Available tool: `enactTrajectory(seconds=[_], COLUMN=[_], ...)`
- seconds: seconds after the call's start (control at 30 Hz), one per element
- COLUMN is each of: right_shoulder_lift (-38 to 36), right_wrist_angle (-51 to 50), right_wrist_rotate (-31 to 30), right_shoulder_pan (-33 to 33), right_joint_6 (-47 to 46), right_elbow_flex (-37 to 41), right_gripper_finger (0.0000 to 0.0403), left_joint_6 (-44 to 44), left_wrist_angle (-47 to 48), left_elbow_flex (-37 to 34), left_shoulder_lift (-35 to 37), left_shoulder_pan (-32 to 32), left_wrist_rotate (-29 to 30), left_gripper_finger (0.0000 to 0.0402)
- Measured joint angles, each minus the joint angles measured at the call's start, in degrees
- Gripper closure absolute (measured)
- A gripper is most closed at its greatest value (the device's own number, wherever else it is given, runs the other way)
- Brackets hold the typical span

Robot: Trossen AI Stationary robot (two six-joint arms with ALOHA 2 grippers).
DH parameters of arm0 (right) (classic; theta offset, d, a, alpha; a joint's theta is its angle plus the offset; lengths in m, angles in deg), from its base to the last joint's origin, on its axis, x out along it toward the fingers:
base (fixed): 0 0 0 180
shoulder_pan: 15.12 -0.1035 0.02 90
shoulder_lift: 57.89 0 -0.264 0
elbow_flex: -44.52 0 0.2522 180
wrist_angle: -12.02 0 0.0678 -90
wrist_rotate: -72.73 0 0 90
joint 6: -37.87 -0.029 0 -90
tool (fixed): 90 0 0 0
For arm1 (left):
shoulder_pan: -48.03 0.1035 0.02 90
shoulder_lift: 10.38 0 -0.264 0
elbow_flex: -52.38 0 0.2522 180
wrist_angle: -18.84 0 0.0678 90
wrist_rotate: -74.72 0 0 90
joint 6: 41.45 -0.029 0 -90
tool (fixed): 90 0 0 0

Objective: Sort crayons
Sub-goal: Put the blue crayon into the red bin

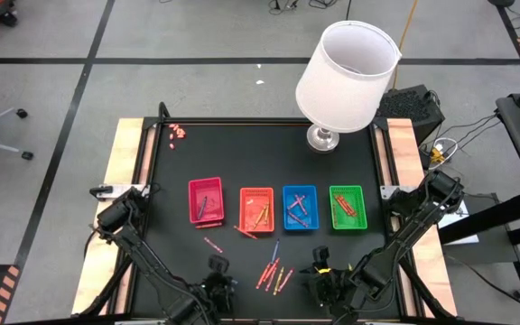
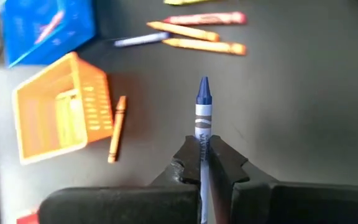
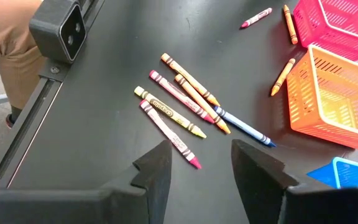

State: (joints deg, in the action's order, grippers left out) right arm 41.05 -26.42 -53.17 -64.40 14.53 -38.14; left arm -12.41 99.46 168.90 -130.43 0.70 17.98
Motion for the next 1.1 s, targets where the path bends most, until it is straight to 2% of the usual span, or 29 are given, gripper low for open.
enactTrajectory(seconds=[0.13,0.3,0.47,0.6,0.83,0.93,1.1], right_shoulder_lift=[0.0,0.0,0.0,0.0,0.0,0.0,0.0], right_wrist_angle=[0.0,0.0,0.0,0.0,0.02,0.0,0.0], right_wrist_rotate=[0.0,0.0,0.0,-0.02,-0.02,-0.03,-0.02], right_shoulder_pan=[-0.01,-0.02,-0.02,0.0,0.0,0.0,0.0], right_joint_6=[0.0,0.0,0.0,0.02,0.02,0.02,0.16], right_elbow_flex=[0.0,0.0,0.0,0.0,0.0,0.0,0.0], right_gripper_finger=[0.0252,0.0252,0.0252,0.0252,0.0252,0.0252,0.0252], left_joint_6=[8.63,10.75,13.71,23.57,34.59,41.68,61.57], left_wrist_angle=[0.23,2.62,12.58,22.35,23.05,23.07,23.12], left_elbow_flex=[0.0,0.0,0.0,-0.35,-7.23,-11.85,-20.04], left_shoulder_lift=[0.02,0.02,1.06,3.94,10.49,12.11,13.18], left_shoulder_pan=[-0.01,-0.15,0.05,0.77,3.17,4.97,8.32], left_wrist_rotate=[4.72,11.28,18.19,24.59,35.87,37.71,37.49], left_gripper_finger=[0.0397,0.0397,0.0397,0.0397,0.0397,0.0397,0.0384])
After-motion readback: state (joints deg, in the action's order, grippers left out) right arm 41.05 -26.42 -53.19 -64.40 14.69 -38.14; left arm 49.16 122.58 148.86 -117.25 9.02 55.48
